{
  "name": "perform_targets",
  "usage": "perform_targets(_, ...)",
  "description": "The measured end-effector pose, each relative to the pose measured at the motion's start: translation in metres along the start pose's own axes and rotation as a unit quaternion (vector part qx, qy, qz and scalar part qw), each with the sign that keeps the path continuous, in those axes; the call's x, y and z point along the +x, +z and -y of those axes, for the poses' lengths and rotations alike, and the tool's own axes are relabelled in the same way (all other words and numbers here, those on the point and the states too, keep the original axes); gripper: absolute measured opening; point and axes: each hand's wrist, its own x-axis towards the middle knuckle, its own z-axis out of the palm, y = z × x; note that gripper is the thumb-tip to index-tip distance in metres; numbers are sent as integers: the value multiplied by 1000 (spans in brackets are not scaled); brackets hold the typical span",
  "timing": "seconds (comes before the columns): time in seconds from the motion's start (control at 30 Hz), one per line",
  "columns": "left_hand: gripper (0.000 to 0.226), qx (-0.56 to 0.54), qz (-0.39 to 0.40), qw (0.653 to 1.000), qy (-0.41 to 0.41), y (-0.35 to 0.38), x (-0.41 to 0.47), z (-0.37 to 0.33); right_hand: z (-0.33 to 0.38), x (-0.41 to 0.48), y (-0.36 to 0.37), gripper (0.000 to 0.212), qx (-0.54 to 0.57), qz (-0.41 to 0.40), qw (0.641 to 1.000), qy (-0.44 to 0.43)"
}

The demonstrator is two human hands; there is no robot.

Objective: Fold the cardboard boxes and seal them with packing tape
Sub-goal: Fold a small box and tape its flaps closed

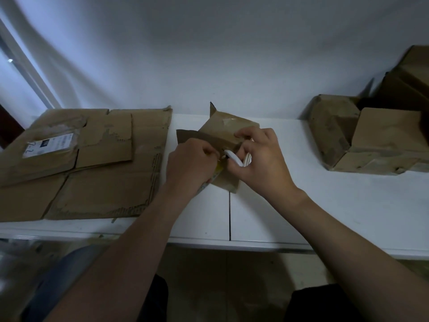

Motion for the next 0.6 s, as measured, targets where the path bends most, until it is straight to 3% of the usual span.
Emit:
perform_targets(0.17, 28, 3, 0, 1000, 1, -1, -2, -2, 3, 1, 6, 26, 13, 1, 1000, 18)
perform_targets(0.4, 23, -21, 1, 1000, -10, -5, 0, 1, 1, 3, -1, 21, -63, 42, 997, -5)
perform_targets(0.6, 19, -59, 18, 997, -42, -10, 5, 12, -6, 1, -8, 22, -111, 111, 984, -78)
